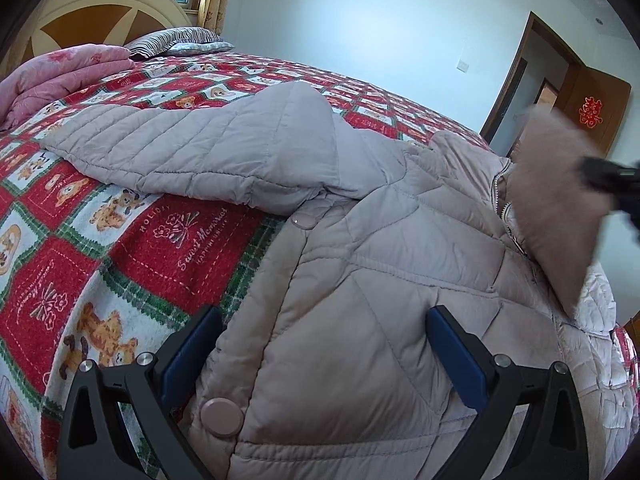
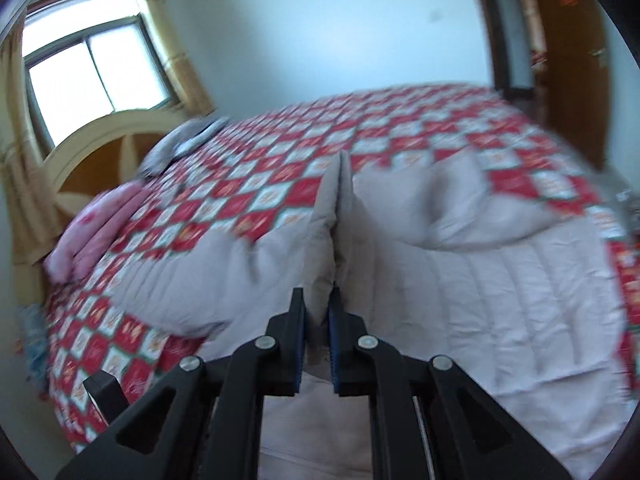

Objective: Fold large clothes
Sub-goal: 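Lift the sleeve with the right tool and fold it across the jacket body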

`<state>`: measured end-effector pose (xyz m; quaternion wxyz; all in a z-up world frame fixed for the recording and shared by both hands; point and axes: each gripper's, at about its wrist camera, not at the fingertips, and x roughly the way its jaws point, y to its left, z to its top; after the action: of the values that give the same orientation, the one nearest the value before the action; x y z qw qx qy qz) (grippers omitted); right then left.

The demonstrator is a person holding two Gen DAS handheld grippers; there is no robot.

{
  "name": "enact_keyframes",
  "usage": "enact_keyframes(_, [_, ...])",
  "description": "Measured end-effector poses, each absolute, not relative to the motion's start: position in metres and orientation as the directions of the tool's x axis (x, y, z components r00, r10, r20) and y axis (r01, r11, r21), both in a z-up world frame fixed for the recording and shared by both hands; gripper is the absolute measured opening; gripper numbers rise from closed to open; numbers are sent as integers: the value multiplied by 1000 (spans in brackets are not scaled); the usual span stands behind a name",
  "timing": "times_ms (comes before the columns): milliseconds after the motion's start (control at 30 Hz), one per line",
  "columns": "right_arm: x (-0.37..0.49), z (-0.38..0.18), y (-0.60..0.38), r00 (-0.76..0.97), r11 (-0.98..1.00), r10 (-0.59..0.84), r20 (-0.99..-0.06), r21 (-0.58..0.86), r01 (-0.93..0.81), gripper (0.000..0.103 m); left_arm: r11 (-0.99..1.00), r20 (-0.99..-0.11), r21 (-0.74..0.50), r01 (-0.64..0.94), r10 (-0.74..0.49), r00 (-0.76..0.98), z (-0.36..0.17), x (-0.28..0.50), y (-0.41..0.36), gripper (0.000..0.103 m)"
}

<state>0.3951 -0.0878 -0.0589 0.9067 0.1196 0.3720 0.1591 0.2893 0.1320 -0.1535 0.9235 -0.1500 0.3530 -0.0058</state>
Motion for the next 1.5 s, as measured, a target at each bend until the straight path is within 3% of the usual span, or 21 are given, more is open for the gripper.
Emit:
enact_keyframes(133, [410,-87,-65,584,869,490,-647,418,-266,13,951,-640,-297,-90,-128,757,-153,288,133,102])
enact_keyframes(233, [419,-105,-57,529,836,547,-649,465,-292,23,949,-633,-304,-86,-133,762,-154,286,133,102])
enact_keyframes(300, [424,-111,-53,480,799,599,-642,521,-300,41,949,-632,-304,-86,-133,763,-154,286,134,102])
enact_keyframes(333, [424,-111,-54,463,777,625,-629,556,-294,59,949,-632,-302,-85,-132,763,-154,286,134,102])
enact_keyframes(367, [423,-107,-57,465,759,645,-607,580,-295,64,950,-633,-300,-86,-131,763,-154,286,133,102])
enact_keyframes(533, [394,-65,-107,593,781,599,-538,557,-283,58,951,-637,-295,-87,-128,760,-154,287,132,102])
enact_keyframes(600, [378,-53,-143,668,844,496,-555,489,-220,49,953,-640,-291,-88,-125,758,-154,288,133,102])
enact_keyframes(700, [355,-44,-218,772,942,216,-598,336,-4,32,953,-641,-289,-89,-123,757,-154,288,133,102])
enact_keyframes(767, [349,-53,-264,777,932,98,-622,331,147,18,954,-644,-284,-92,-119,756,-154,289,133,102])
enact_keyframes(933, [343,-99,-323,704,886,31,-710,346,309,18,962,-663,-252,-101,-95,743,-154,292,130,102])
enact_keyframes(1067, [346,-132,-308,679,897,81,-730,350,270,18,972,-694,-205,-114,-62,717,-154,296,125,102])
enact_keyframes(1200, [344,-129,-291,686,936,8,-727,246,250,18,984,-738,-123,-128,-5,675,-137,300,116,102])
enact_keyframes(1367, [350,-128,-295,679,937,-8,-734,232,262,18,979,-670,-173,-106,-38,742,-82,312,102,102])
enact_keyframes(1500, [339,-99,-289,756,937,-37,-654,241,254,18,989,-646,-75,-130,51,762,-77,342,79,102])
